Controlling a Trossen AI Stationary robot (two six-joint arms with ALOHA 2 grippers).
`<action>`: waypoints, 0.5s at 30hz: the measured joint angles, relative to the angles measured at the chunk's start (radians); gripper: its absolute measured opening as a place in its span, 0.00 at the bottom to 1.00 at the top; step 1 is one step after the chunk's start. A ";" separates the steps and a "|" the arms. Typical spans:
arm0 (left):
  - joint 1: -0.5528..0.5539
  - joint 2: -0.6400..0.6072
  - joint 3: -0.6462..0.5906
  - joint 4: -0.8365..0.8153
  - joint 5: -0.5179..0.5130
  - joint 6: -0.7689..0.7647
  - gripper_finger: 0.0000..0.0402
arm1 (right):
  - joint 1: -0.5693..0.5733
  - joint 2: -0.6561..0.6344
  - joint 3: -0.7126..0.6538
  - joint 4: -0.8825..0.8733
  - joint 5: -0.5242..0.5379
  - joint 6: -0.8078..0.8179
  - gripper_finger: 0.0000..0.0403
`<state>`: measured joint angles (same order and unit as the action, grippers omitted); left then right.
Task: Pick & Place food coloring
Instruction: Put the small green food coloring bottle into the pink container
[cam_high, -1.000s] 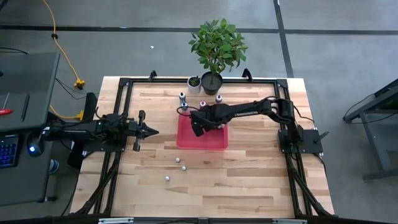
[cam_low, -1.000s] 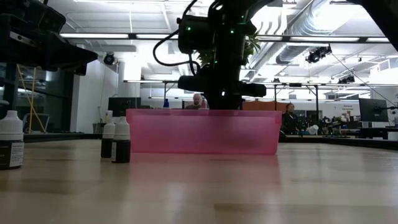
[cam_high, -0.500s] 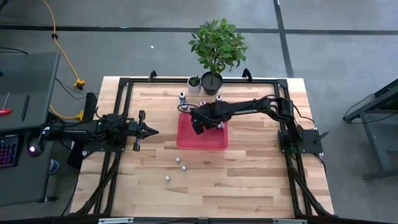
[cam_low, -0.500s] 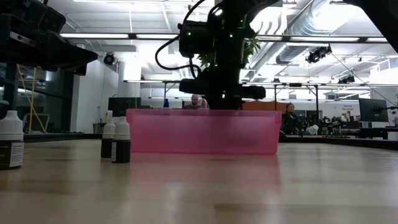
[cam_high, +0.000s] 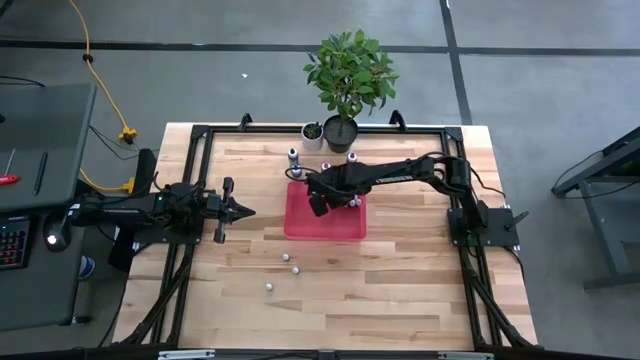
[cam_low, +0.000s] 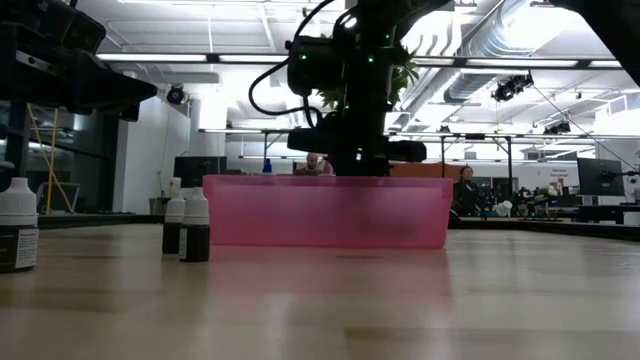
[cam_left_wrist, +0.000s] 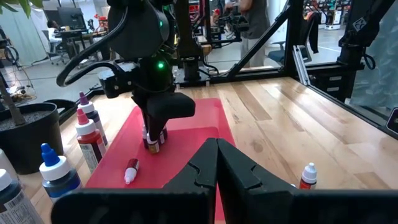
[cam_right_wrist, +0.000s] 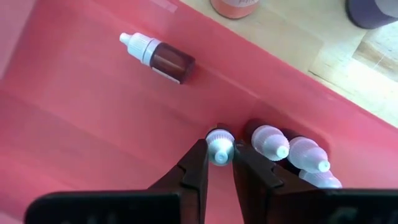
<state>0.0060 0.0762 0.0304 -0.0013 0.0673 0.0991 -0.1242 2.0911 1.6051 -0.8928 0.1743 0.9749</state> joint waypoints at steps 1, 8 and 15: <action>0.000 0.000 0.000 0.000 0.000 0.000 0.00 | 0.000 0.000 0.000 0.000 -0.003 0.000 0.14; 0.000 0.000 0.000 0.000 0.000 0.000 0.00 | 0.000 0.000 0.000 -0.001 -0.009 0.000 0.21; 0.000 0.000 0.000 0.000 0.000 0.000 0.00 | 0.000 0.000 0.000 -0.001 -0.004 -0.005 0.23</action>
<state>0.0059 0.0765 0.0303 -0.0013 0.0673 0.0990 -0.1242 2.0907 1.6051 -0.8936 0.1704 0.9698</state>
